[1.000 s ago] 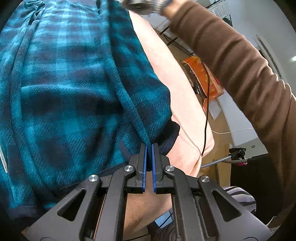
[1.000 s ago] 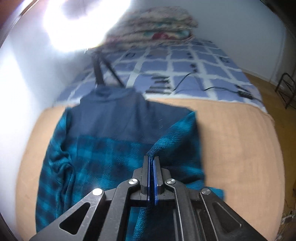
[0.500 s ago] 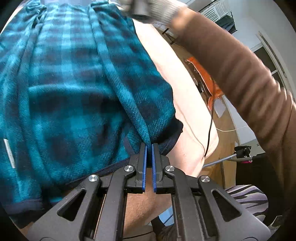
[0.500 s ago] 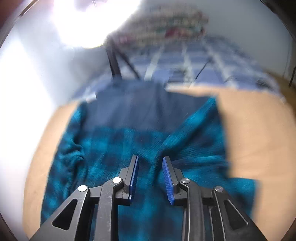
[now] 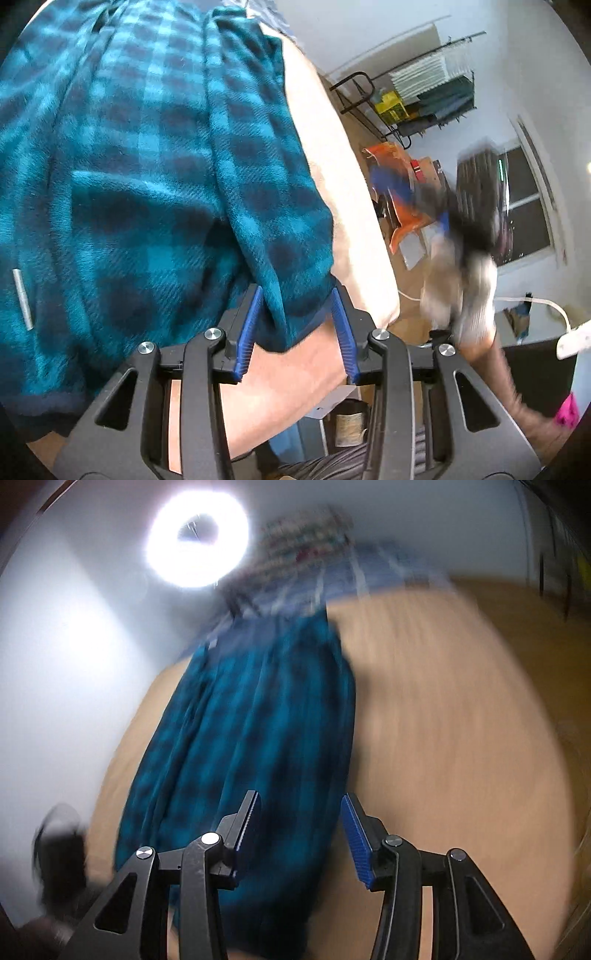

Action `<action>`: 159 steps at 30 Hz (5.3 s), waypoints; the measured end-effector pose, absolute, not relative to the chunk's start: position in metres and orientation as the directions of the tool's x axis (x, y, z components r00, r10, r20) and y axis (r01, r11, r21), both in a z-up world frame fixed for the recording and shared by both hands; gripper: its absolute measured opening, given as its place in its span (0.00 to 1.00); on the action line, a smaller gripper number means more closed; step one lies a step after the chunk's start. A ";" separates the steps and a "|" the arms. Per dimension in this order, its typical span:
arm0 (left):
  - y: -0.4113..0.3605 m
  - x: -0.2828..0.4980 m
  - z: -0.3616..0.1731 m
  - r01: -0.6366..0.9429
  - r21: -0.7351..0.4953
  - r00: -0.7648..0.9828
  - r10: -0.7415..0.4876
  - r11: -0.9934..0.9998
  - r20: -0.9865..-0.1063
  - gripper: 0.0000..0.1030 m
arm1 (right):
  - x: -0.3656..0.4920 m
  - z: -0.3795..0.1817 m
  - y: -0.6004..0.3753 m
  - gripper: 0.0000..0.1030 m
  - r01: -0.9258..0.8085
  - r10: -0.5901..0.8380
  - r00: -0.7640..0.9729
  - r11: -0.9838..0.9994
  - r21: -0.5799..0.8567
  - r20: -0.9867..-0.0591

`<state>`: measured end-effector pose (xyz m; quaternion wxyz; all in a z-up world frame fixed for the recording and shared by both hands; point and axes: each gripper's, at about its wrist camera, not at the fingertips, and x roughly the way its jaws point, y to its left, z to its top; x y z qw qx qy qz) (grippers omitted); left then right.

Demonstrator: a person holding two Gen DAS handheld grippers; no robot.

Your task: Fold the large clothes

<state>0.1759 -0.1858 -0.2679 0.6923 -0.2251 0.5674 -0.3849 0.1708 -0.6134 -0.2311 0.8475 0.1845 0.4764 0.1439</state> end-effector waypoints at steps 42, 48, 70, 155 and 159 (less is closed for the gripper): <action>-0.211 0.165 -0.282 0.318 -0.568 0.089 -0.620 0.759 -0.780 0.11 | 0.099 -0.297 -0.581 0.35 -0.024 0.440 0.398 0.882 0.470 -0.805; -0.201 0.151 -0.242 0.389 -0.504 0.240 -0.613 0.771 -0.753 0.12 | 0.086 -0.309 -0.607 0.68 0.017 0.531 0.473 0.793 0.610 -0.703; -0.168 0.154 -0.209 0.406 -0.529 0.312 -0.657 0.746 -0.687 0.12 | 0.110 -0.280 -0.556 0.07 -0.021 0.448 0.385 0.878 0.478 -0.806; 0.043 0.163 -0.323 -0.110 -0.704 0.348 -0.637 0.701 -0.688 0.62 | 0.110 -0.335 -0.506 0.58 -0.129 0.726 0.328 0.668 0.733 -0.604; 0.030 0.161 -0.327 -0.093 -0.716 0.323 -0.659 0.692 -0.679 0.51 | 0.122 -0.340 -0.494 0.58 -0.163 0.754 0.288 0.647 0.745 -0.591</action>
